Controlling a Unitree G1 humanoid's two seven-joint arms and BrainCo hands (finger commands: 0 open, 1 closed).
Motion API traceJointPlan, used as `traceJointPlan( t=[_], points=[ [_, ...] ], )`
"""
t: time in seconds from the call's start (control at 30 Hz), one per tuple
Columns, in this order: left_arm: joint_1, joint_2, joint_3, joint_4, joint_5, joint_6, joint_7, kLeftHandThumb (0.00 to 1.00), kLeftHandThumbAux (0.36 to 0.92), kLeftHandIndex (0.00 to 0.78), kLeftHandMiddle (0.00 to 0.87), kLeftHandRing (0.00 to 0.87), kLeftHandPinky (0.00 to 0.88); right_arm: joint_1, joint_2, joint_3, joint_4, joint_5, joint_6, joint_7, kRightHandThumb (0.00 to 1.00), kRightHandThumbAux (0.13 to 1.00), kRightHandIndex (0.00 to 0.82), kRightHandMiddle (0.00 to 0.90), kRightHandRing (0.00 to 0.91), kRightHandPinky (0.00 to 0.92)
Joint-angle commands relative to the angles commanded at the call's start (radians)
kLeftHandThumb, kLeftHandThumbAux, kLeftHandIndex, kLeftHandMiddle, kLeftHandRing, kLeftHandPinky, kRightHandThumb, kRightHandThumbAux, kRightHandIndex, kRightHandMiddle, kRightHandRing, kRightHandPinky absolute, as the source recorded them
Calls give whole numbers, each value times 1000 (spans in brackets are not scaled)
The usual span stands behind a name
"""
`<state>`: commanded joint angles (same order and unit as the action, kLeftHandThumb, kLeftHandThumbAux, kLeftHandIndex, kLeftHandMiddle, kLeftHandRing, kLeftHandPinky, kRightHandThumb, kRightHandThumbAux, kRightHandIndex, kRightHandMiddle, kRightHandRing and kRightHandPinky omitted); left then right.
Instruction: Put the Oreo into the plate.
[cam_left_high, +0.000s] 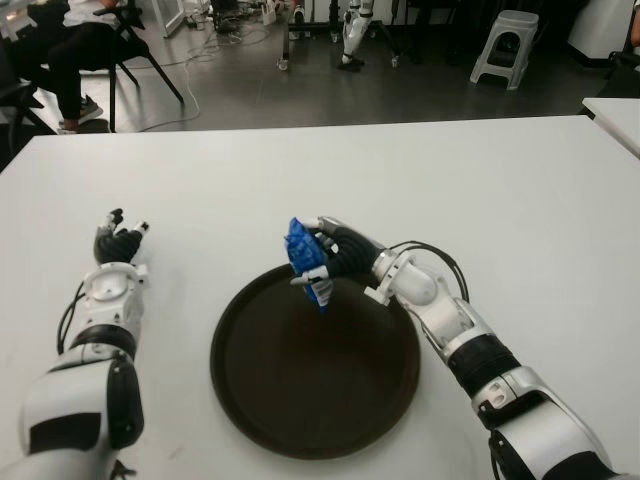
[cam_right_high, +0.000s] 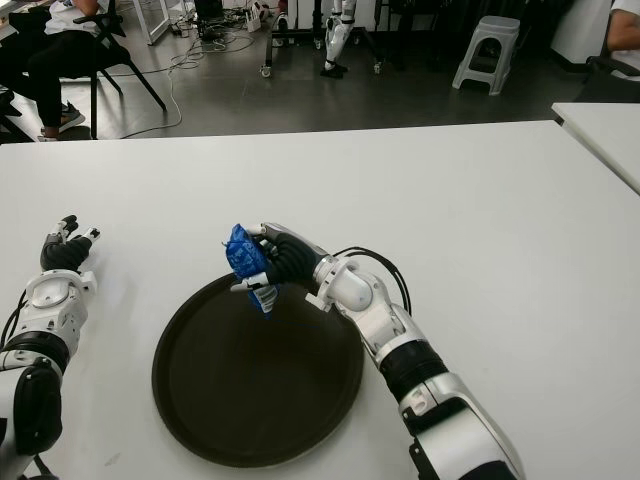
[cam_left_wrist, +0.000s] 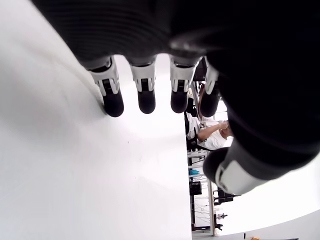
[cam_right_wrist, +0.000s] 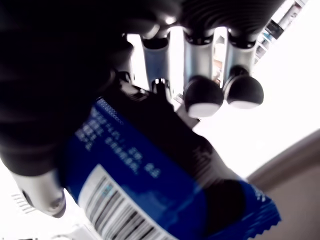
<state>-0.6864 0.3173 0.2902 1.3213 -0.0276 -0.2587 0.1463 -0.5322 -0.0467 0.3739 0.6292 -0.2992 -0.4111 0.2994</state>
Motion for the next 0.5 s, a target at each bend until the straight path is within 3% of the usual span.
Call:
traceJointPlan(
  t=[0.27, 0.5],
  points=[
    [0, 2, 4, 0, -1, 3, -4, 136, 703, 0, 23, 21, 50, -9, 3, 11, 50, -52, -5, -74, 742, 707, 440, 876, 861, 855],
    [-1, 3, 5, 2, -1, 4, -8, 130, 697, 0, 28, 22, 48, -38, -6, 23, 114, -121, -53, -188, 741, 707, 440, 857, 846, 835]
  ],
)
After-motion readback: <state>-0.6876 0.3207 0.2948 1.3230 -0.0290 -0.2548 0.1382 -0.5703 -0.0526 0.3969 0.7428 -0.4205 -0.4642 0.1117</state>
